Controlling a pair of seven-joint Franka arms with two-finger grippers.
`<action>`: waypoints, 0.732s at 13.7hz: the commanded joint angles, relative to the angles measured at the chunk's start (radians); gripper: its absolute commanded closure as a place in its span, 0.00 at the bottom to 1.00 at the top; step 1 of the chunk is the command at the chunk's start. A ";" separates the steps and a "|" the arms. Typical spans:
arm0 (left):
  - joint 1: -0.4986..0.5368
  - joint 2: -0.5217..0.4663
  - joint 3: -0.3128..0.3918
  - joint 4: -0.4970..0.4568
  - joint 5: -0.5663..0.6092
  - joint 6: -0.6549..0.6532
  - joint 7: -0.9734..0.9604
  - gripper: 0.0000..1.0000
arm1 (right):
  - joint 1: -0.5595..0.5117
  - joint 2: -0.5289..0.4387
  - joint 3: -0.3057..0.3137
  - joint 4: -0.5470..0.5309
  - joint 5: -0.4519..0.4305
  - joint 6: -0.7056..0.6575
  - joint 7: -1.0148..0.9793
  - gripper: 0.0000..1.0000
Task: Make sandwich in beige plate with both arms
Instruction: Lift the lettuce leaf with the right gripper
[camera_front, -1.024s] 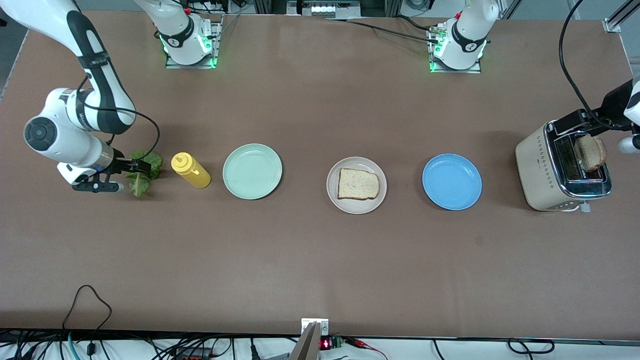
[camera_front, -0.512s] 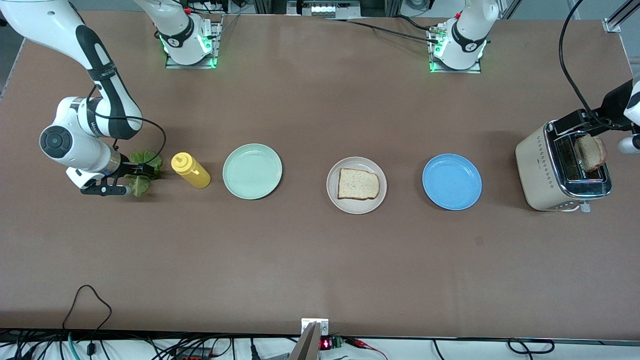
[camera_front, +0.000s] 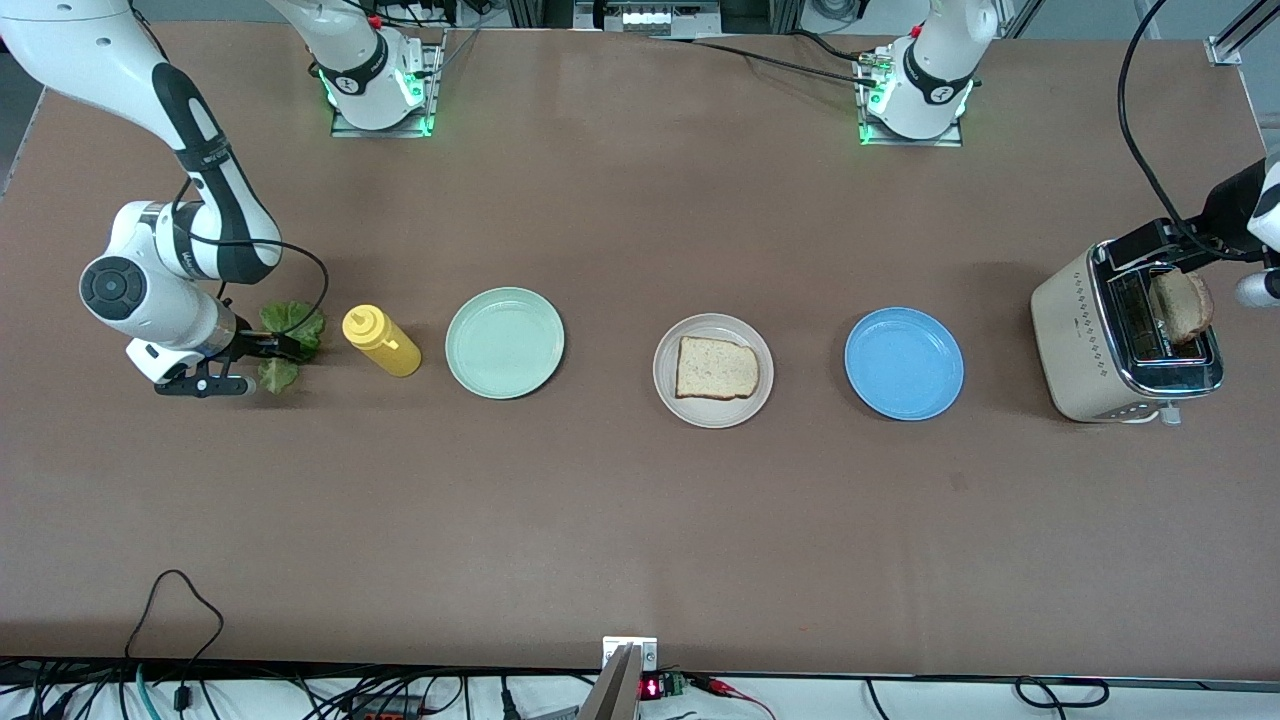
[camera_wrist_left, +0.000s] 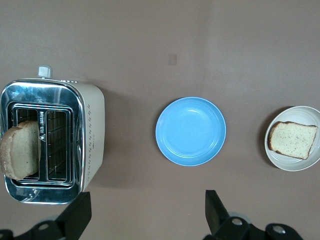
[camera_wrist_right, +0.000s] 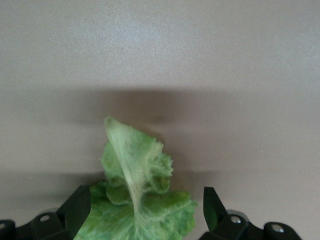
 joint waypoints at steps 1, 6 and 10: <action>0.006 -0.003 0.001 -0.003 -0.027 0.002 0.011 0.00 | -0.012 0.020 0.007 0.015 -0.026 0.022 -0.011 0.02; 0.006 -0.003 0.001 -0.003 -0.027 0.002 0.011 0.00 | -0.013 0.022 0.007 0.015 -0.034 0.022 -0.081 0.62; 0.006 -0.003 0.001 -0.003 -0.027 0.002 0.011 0.00 | -0.015 0.017 0.007 0.013 -0.035 0.016 -0.146 1.00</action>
